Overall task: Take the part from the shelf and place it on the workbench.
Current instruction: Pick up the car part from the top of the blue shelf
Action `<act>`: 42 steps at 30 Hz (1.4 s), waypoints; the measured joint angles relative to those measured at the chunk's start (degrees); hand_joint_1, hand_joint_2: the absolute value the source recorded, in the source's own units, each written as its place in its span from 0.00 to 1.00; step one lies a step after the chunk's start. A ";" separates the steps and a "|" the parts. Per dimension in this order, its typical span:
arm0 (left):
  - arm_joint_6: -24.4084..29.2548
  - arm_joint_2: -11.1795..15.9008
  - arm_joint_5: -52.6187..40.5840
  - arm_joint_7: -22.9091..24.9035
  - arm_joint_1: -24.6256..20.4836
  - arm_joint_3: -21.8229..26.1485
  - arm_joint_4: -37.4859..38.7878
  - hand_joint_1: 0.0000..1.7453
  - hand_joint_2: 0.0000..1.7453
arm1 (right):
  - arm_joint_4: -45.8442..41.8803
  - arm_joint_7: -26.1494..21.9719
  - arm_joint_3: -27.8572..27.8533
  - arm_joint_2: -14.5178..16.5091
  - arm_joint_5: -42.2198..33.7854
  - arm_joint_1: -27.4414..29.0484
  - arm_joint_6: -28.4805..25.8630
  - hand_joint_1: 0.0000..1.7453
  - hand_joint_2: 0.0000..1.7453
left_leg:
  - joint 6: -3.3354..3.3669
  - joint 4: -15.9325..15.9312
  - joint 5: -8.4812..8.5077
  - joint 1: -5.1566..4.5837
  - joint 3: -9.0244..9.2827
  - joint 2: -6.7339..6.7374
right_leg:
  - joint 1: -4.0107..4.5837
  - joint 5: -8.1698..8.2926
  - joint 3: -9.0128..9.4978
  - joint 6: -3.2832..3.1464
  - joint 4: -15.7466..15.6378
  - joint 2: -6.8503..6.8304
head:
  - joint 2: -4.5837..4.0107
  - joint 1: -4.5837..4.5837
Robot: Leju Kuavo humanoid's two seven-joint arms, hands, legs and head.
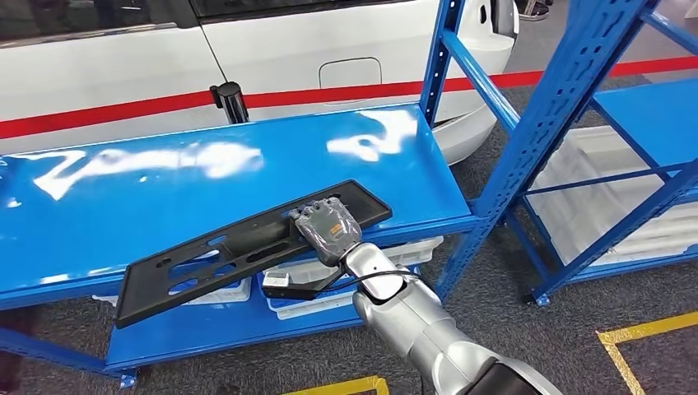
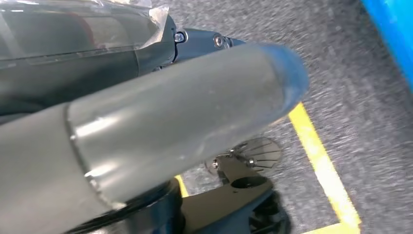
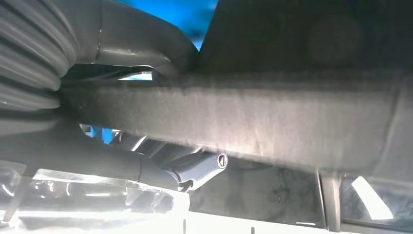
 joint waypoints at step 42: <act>-0.37 0.24 -0.54 -3.93 -0.19 0.03 -0.04 0.00 0.00 | -4.46 -0.02 -0.32 -1.06 -0.54 1.00 0.15 1.00 1.00 | -1.12 -1.53 -3.03 0.73 7.09 -0.31 | 0.56 3.33 -4.97 1.64 1.27 -0.38 | 0.01 -0.22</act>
